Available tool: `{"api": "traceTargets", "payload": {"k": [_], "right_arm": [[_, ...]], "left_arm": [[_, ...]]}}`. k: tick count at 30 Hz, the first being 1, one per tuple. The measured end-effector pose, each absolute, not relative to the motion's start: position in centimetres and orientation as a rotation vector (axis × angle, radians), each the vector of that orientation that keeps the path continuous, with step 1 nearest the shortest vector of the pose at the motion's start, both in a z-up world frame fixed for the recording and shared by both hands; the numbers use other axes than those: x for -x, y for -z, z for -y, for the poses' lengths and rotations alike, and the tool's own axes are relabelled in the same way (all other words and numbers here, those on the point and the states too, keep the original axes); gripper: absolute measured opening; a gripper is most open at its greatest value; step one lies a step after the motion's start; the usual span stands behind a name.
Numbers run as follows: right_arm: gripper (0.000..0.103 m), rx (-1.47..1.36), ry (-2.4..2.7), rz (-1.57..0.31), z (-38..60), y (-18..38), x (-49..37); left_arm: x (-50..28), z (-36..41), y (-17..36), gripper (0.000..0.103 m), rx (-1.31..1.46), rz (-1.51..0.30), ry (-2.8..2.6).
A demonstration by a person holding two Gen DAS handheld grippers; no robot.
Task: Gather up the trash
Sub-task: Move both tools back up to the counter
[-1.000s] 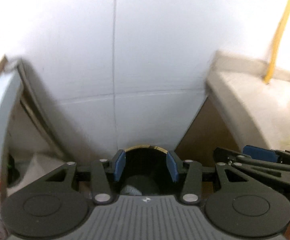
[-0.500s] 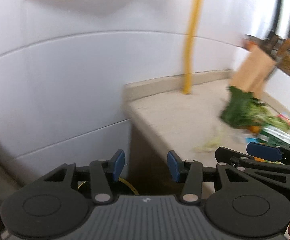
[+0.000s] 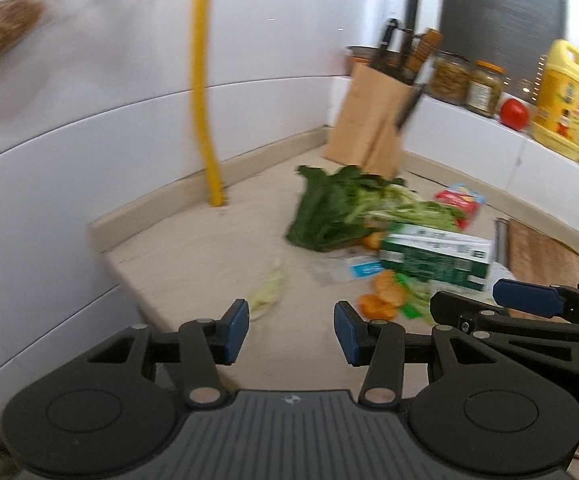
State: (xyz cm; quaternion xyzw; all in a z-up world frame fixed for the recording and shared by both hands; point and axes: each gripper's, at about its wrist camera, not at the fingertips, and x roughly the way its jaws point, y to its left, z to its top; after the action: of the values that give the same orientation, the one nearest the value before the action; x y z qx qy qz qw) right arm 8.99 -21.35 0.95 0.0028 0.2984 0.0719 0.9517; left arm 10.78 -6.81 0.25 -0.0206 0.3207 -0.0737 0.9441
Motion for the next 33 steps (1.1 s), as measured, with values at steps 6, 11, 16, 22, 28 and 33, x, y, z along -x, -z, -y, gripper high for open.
{"api": "traceTargets", "payload": {"k": [6, 11, 16, 22, 28, 33], "right_arm": [[0.064, -0.036, -0.082, -0.599, 24.1, -1.0, -8.5], [0.064, -0.052, -0.055, -0.601, 25.7, -0.9, -8.9], [0.064, -0.057, -0.043, -0.61, 26.5, -0.7, -9.6], [0.064, -0.058, -0.054, -0.631, 26.9, -0.2, -10.9], [0.064, -0.037, -0.076, -0.656, 26.5, 0.4, -12.3], [0.066, -0.006, -0.091, -0.662, 26.3, 0.6, -13.5]], "left_arm": [[-11.7, 9.4, -0.5, 0.041, 0.005, -0.653, 0.203], [-12.5, 10.8, -0.5, 0.041, -0.015, -0.654, 0.223], [-13.5, 11.4, -0.3, 0.041, -0.02, -0.668, 0.234], [-14.8, 11.5, 0.3, 0.041, -0.002, -0.704, 0.228], [-16.1, 11.2, 0.9, 0.041, 0.006, -0.731, 0.212], [-17.0, 11.1, 1.4, 0.041, 0.009, -0.743, 0.208]]}}
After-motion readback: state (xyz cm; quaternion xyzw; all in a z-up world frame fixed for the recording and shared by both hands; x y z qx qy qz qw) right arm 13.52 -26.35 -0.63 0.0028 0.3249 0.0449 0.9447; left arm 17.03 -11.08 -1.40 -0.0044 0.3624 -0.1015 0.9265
